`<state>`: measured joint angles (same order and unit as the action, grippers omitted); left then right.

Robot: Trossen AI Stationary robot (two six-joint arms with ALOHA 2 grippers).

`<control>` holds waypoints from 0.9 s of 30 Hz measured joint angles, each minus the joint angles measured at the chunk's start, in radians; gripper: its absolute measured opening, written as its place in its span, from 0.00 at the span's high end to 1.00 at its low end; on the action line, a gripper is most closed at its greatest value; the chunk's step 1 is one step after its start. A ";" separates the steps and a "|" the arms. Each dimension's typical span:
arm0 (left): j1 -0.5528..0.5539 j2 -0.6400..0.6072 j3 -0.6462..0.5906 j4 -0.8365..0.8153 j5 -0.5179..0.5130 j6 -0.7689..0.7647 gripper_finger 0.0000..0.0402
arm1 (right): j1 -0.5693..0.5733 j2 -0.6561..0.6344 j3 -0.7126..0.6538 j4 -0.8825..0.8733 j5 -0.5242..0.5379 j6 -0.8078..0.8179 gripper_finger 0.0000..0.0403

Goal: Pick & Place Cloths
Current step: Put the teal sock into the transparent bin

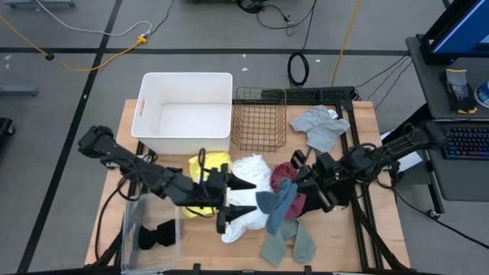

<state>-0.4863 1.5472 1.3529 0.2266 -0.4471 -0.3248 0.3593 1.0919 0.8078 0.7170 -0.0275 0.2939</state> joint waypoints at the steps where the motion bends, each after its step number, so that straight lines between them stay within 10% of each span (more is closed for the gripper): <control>1: 0.008 0.010 0.000 0.014 0.025 0.008 0.23 | -0.008 0.012 0.000 0.013 0.000 0.000 1.00; 27: 0.080 0.084 0.000 0.101 0.173 0.030 0.24 | -0.078 0.276 0.222 -0.022 0.000 -0.157 1.00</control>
<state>-0.4066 1.6314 1.3529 0.3274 -0.2740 -0.2953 0.2810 1.3678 1.0298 0.6948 -0.0277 0.1368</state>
